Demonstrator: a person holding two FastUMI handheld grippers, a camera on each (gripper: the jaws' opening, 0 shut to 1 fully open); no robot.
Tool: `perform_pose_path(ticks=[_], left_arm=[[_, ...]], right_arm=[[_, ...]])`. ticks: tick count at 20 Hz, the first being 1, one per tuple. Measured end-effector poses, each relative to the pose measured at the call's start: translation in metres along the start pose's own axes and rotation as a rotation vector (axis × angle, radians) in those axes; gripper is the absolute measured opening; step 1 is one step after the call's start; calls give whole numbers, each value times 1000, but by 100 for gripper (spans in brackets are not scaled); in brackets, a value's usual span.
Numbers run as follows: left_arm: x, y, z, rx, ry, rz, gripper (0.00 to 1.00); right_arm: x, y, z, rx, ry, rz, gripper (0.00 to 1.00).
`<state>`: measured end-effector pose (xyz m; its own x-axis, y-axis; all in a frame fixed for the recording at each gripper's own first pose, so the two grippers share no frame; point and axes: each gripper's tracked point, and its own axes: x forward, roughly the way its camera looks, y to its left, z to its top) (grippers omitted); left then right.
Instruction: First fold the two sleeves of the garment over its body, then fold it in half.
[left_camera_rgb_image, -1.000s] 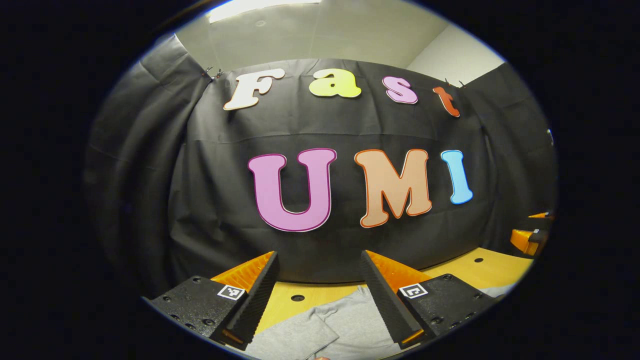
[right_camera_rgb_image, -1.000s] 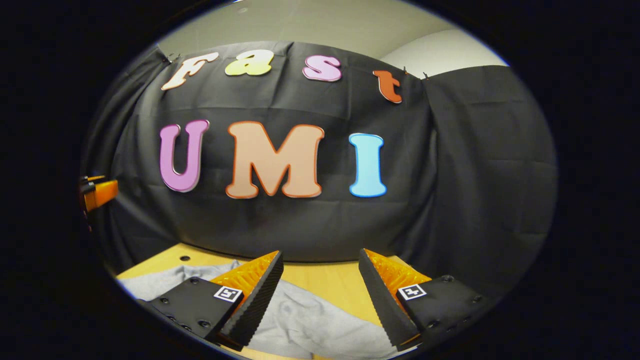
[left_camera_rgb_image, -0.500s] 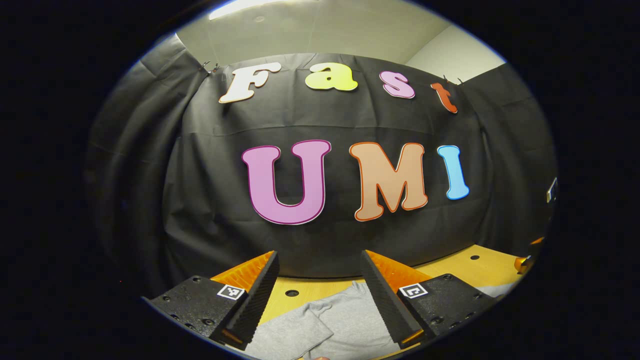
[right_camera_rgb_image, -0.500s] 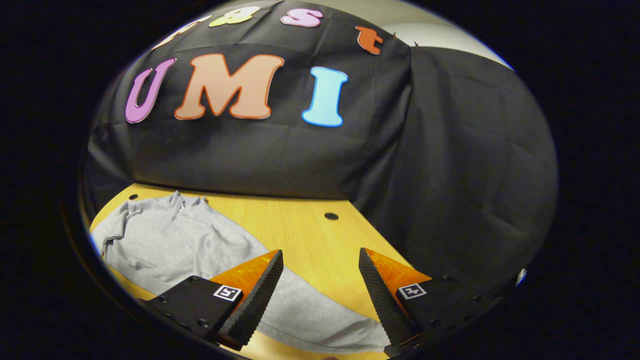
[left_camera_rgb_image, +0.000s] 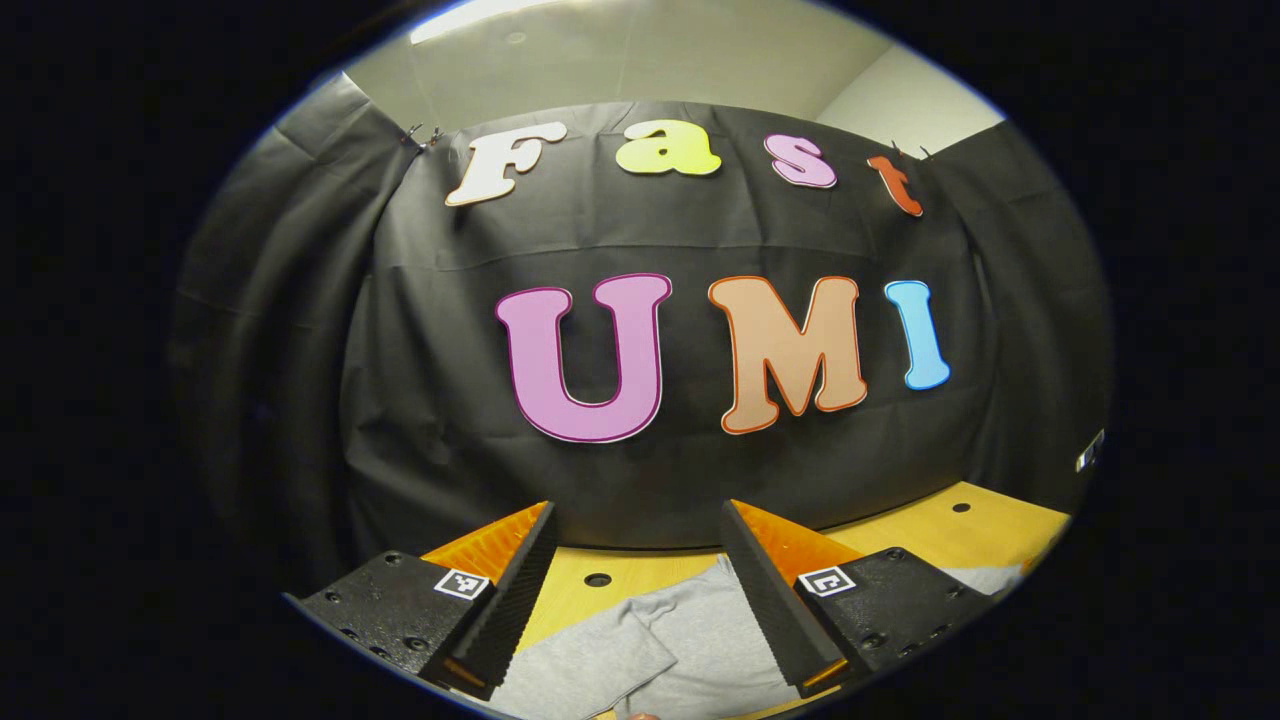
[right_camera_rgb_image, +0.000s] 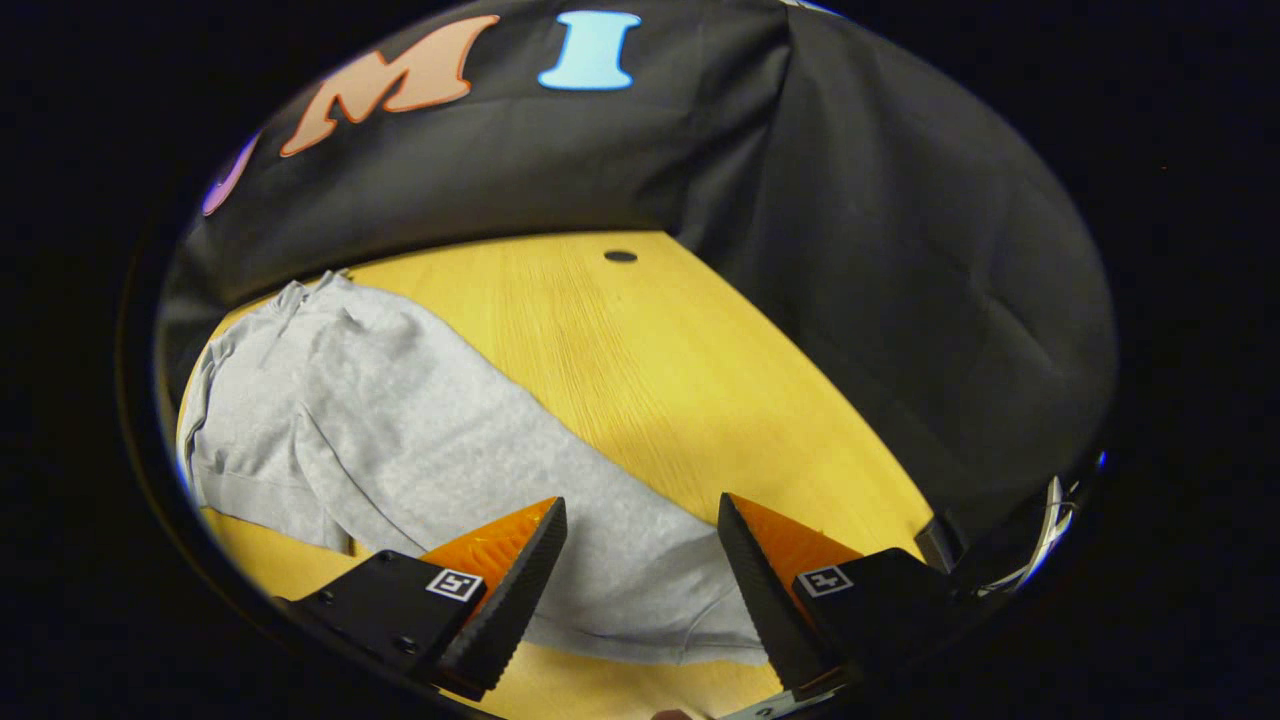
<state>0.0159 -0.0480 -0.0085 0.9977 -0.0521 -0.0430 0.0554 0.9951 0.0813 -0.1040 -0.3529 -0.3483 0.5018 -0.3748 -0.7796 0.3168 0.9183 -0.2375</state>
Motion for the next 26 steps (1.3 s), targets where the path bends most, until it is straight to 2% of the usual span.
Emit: perform_pose_path(ticks=[3,4,5,6,7,9,10,11,12,13,14,15,17,18,19,21,22,24,25,26], left_arm=[[-3,-8,3,12,1,5,99],[-3,-12,3,17,0,4,96],[-4,-19,6,26,-5,3,99],[-5,-23,8,31,-10,3,96],[-6,-28,10,35,-13,3,99],[-7,-42,10,40,-11,-2,96],[-8,-51,9,40,-7,-7,96],[-10,-59,6,39,-3,-10,96],[-11,-71,5,34,1,-13,96],[-14,-83,3,25,6,-15,96],[-16,-90,0,17,16,-13,96],[-20,-97,-4,7,30,-11,96],[-26,-107,-9,-12,50,-10,96],[-28,-110,-8,-14,49,-11,96],[-29,-109,-9,-9,50,-9,96],[-28,-100,-9,6,50,-1,92],[-27,-94,-6,8,47,2,96],[-24,-81,-2,8,29,12,96],[-21,-73,-4,9,31,20,99],[-20,-67,-6,7,39,23,96]], right_arm=[[13,-8,-13,16,43,4,99],[16,-9,-19,4,65,7,98],[18,-7,-29,-21,107,22,98],[17,-5,-26,-30,102,43,98],[21,-4,-27,-35,113,54,95],[21,0,-31,7,143,102,95],[20,0,-31,44,170,114,86],[23,-2,-32,50,184,125,82],[23,-1,-32,2,202,159,77],[22,3,-33,-27,205,186,65],[19,8,-32,-49,202,214,57],[18,13,-31,-62,195,243,37],[20,15,-31,-74,188,252,13],[20,16,-31,-63,191,256,13],[17,17,-29,-41,200,255,4],[16,17,-28,44,223,239,4],[13,21,-28,96,237,246,4],[7,29,-23,190,245,267,4],[2,32,-16,226,237,279,4],[-2,34,-7,250,221,279,4]])
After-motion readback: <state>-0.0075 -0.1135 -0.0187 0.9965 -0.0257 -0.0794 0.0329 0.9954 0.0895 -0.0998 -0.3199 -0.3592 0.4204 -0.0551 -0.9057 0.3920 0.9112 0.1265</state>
